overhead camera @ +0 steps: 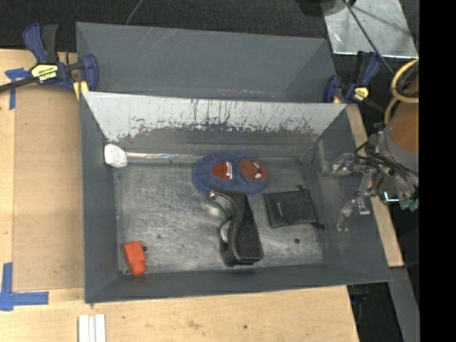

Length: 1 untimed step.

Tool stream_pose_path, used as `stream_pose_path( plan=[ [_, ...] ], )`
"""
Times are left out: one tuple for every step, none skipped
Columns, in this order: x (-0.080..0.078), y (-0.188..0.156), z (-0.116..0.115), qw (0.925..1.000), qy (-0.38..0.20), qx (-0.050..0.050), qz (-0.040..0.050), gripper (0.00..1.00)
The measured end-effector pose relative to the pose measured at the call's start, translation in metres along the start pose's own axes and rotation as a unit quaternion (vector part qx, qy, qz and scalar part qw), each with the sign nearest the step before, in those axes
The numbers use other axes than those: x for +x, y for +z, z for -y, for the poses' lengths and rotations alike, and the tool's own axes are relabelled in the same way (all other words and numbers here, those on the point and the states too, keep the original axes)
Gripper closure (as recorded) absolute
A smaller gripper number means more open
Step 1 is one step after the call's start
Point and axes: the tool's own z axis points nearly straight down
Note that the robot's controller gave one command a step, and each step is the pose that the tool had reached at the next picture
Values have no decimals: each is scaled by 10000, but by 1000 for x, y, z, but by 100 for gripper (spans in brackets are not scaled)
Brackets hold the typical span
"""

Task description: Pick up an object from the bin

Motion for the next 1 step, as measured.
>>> stream_pose_path(
  plan=[
    [-43, 101, -35, 9988, -487, -9, 12, 0]
  ],
)
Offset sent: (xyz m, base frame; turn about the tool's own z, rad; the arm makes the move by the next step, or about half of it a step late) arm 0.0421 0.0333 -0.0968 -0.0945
